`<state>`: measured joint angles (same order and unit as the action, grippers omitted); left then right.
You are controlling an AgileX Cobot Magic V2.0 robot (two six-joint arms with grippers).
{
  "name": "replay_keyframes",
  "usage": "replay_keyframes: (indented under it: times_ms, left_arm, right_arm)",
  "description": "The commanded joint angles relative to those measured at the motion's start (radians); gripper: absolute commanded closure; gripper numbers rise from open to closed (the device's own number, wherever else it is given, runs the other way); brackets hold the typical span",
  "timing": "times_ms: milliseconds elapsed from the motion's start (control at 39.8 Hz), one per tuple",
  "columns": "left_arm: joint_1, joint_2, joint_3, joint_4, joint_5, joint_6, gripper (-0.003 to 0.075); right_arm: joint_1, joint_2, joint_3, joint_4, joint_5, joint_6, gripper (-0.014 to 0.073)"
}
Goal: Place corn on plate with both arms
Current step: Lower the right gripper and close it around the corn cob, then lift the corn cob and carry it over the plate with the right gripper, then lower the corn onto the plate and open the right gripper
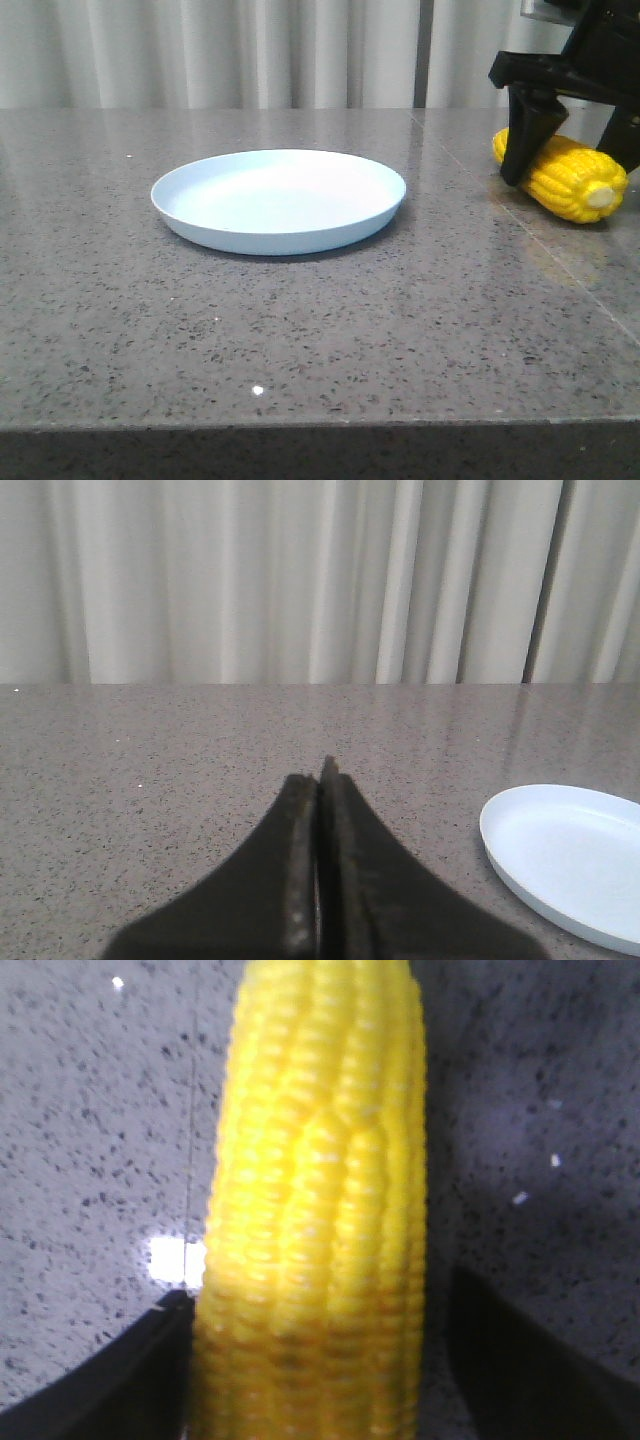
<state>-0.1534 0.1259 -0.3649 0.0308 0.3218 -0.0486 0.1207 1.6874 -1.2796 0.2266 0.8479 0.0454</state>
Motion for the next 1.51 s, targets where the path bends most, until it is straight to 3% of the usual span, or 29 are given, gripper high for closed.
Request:
replay_keyframes:
  times_ms: [0, 100, 251, 452, 703, 929, 1155, 1356, 1481]
  left_arm:
    - [0.002, 0.011, -0.026, 0.000, -0.084, 0.000, 0.0741]
    - [0.002, 0.011, -0.026, 0.000, -0.084, 0.000, 0.0741]
    - [0.002, 0.011, -0.026, 0.000, -0.084, 0.000, 0.0741]
    - [0.002, 0.011, -0.026, 0.000, -0.084, 0.000, 0.0741]
    - [0.002, 0.011, -0.026, 0.000, -0.084, 0.000, 0.0741]
    - [0.002, 0.011, -0.026, 0.000, -0.084, 0.000, 0.0741]
    - [0.002, 0.011, -0.026, 0.000, -0.084, 0.000, 0.0741]
    - [0.002, 0.011, -0.026, 0.000, -0.084, 0.000, 0.0741]
    - [0.002, 0.011, -0.026, 0.000, -0.084, 0.000, 0.0741]
  right_arm:
    - [0.002, -0.044, -0.035, 0.019, -0.001, -0.003, 0.0235]
    - [0.002, -0.057, -0.035, 0.021, 0.003, -0.004, 0.0401]
    - [0.002, -0.094, -0.040, 0.021, 0.002, -0.004, 0.0516]
    - [0.056, -0.114, -0.153, 0.005, 0.124, 0.067, 0.0515]
    - [0.297, -0.059, -0.325, -0.146, 0.186, 0.347, 0.0515]
    - [0.482, 0.080, -0.455, -0.156, 0.209, 0.455, 0.0514]
    - [0.527, 0.160, -0.497, -0.215, 0.168, 0.574, 0.0514]
    - [0.527, 0.201, -0.497, -0.220, 0.162, 0.581, 0.0506]
    - [0.527, 0.223, -0.497, -0.218, 0.167, 0.581, 0.0387]
